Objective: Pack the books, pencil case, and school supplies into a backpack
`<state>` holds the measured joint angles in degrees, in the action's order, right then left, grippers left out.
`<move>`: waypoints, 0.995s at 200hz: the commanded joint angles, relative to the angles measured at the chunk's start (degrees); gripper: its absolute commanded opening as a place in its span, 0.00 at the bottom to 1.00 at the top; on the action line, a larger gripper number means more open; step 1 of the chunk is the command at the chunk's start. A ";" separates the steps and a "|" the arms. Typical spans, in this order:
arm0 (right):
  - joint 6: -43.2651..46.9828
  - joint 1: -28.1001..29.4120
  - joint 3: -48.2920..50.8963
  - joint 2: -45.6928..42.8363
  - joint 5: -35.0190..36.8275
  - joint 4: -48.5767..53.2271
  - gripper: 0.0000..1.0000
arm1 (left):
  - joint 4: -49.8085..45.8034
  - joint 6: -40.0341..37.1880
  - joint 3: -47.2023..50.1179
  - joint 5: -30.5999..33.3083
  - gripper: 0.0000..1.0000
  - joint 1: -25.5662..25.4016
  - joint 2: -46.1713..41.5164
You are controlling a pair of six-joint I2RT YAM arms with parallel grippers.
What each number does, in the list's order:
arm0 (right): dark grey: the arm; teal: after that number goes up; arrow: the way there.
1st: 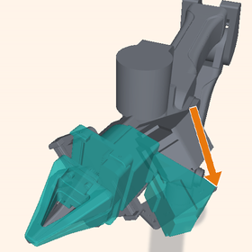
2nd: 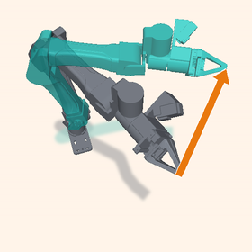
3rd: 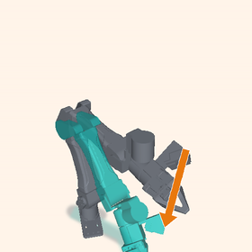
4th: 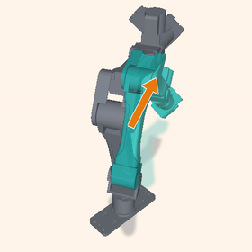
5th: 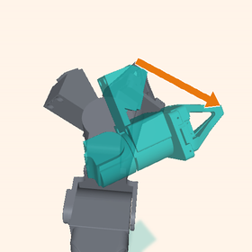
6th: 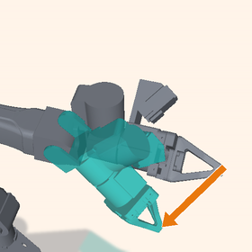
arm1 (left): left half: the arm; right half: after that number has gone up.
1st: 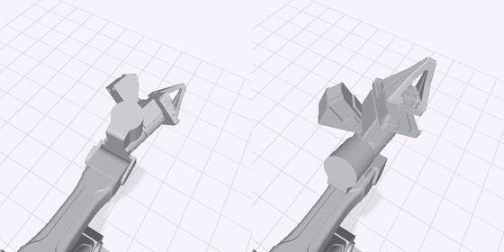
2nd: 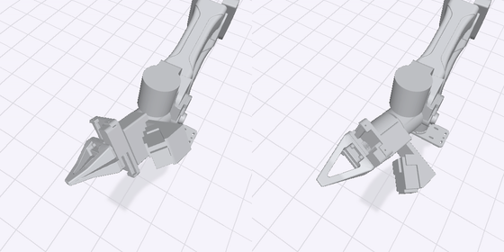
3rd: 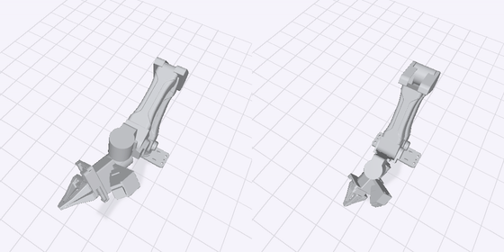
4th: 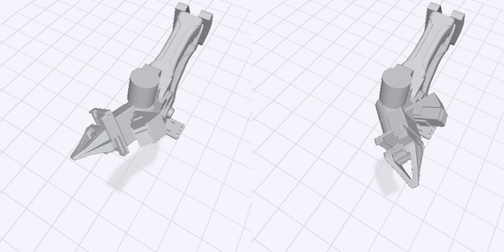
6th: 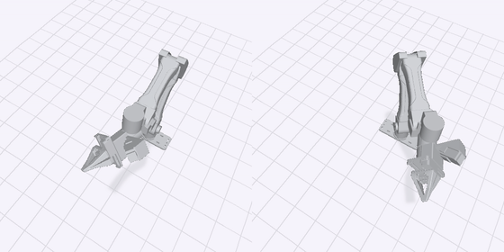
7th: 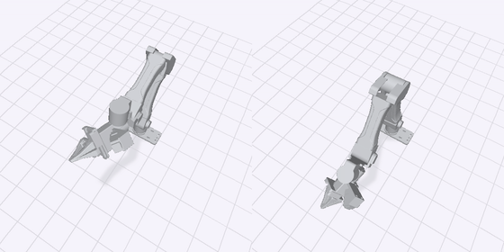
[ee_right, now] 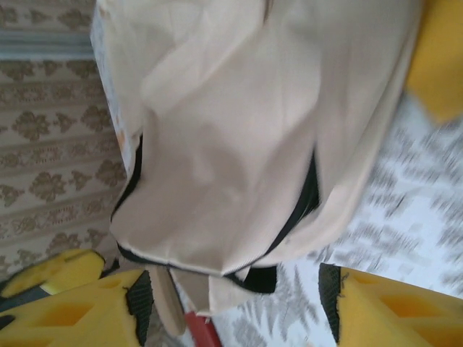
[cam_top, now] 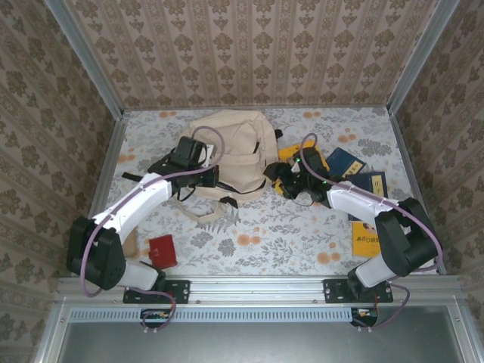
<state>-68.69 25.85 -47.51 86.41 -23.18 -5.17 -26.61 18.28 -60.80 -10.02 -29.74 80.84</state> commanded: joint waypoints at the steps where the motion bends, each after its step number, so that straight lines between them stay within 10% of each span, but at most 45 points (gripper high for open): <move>1: -7.26 2.49 -0.29 0.42 2.43 1.71 0.62 | 1.28 -1.24 -3.67 -4.14 0.00 -2.66 1.60; 114: -12.35 2.92 1.69 7.89 5.17 -0.67 0.64 | 2.30 1.27 -5.58 -3.83 0.00 -8.41 5.60; 199: -7.32 2.12 -3.62 14.45 11.55 -2.49 0.21 | -3.17 8.59 7.07 7.39 0.00 -2.57 -3.92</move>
<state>-77.78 28.75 -49.78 100.27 -15.99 -7.55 -26.57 23.11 -57.47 -7.81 -35.64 81.58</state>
